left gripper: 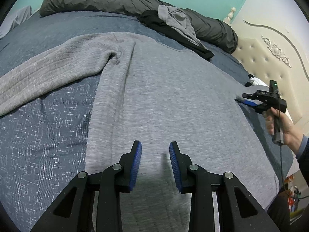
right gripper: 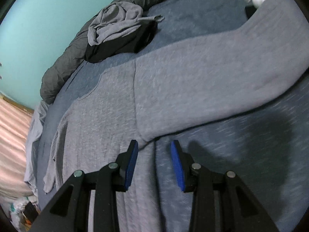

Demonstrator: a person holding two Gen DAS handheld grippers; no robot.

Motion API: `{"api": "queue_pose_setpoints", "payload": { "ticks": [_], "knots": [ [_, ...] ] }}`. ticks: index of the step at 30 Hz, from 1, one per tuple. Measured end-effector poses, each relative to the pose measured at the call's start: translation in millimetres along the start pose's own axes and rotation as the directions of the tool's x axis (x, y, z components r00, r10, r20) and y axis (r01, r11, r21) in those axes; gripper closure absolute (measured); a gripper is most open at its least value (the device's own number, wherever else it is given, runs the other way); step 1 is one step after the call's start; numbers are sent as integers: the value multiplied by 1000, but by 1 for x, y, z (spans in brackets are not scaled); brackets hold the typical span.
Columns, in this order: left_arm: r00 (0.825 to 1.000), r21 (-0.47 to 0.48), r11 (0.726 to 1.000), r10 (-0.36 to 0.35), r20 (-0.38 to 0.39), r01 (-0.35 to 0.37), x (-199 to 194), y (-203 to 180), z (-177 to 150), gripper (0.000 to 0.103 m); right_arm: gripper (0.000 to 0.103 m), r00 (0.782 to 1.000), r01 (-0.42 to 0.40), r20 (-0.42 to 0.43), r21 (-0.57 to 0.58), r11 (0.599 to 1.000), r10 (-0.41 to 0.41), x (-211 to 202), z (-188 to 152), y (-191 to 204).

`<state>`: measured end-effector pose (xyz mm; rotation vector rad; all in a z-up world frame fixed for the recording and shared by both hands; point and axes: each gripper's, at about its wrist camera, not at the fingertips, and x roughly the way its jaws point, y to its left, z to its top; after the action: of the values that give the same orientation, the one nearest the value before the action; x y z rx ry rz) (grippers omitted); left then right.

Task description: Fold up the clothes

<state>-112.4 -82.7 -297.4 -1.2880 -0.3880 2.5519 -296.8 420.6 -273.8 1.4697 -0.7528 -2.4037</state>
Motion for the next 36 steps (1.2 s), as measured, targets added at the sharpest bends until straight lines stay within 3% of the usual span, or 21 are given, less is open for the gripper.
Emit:
{"api": "queue_pose_setpoints", "payload": {
  "ticks": [5, 6, 7, 10, 18, 22, 24, 29, 30, 32, 33, 36],
  "knots": [
    [1000, -8, 1000, 5, -3, -5, 0, 7, 2, 70, 68, 999, -42, 15, 47, 998, 41, 19, -2, -2],
    [1000, -14, 1000, 6, -2, -6, 0, 9, 2, 70, 73, 999, -42, 12, 43, 998, 42, 21, 0, -2],
    [1000, -20, 1000, 4, -1, -4, 0, 11, 2, 70, 86, 999, -45, 14, 43, 998, 44, 22, 1, -3],
    [1000, -17, 1000, 6, 0, -6, 0, 11, 2, 70, 100, 999, -38, 31, 28, 999, 37, 22, 6, -5],
    [1000, -7, 1000, 8, 2, -8, 2, 9, 3, 70, 103, 991, 92, 102, -29, 995, -88, 9, 35, -6],
    [1000, -12, 1000, 9, 2, -9, 2, 11, 3, 70, 103, 987, 125, 99, 8, 992, -125, 6, 39, -22],
    [1000, -13, 1000, 7, 2, -7, 2, 11, 4, 70, 103, 990, 94, 100, 7, 996, -94, 5, 36, -25],
    [1000, -23, 1000, 7, 2, -7, 2, 12, 4, 70, 100, 995, -34, 97, 39, 999, 30, 0, 17, -17],
    [1000, -25, 1000, 7, 3, -7, 1, 13, 3, 70, 96, 995, -51, 86, 39, 998, 48, 1, 12, -12],
    [1000, -28, 1000, 7, 4, -7, 0, 14, 3, 70, 71, 995, -63, 81, 21, 998, 61, 0, -1, -4],
    [1000, -29, 1000, 7, 4, -6, 0, 15, 3, 70, 54, 995, -72, 71, 8, 997, 71, 1, -8, 1],
    [1000, -29, 1000, 6, 2, -6, 0, 16, 3, 70, 53, 997, -62, 42, -37, 997, 64, 12, -20, 12]
  ]
}}
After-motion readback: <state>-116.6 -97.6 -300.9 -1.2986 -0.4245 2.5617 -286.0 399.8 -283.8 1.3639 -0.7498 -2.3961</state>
